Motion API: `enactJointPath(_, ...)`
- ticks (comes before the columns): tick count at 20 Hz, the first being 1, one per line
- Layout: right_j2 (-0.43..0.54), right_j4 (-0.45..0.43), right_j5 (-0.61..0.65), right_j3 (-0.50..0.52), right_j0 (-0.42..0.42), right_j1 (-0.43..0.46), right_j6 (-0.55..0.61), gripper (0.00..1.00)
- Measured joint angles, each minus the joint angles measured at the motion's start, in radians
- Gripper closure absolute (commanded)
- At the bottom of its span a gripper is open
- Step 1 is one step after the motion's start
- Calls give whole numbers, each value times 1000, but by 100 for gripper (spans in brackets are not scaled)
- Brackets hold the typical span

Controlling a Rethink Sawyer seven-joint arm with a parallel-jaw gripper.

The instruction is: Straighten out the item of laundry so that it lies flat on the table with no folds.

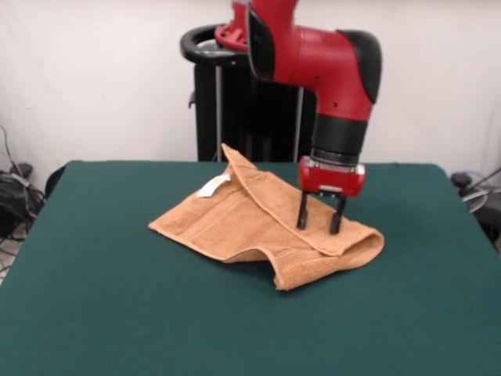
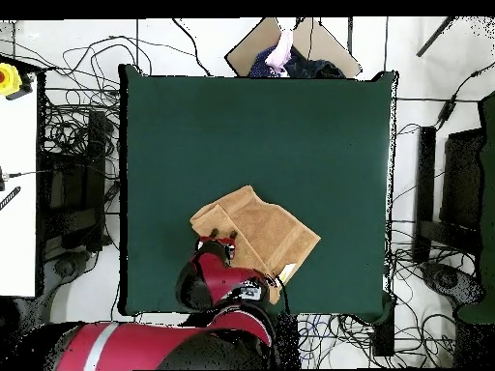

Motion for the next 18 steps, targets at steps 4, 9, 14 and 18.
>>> enactJointPath(4,35,-17,13,-6,-6,-16,0,0)
enactJointPath(9,68,-23,37,-9,-7,-33,0,0)
enactJointPath(14,74,-23,44,-20,9,-38,0,0)
enactJointPath(18,65,-23,44,-35,40,-31,0,0)
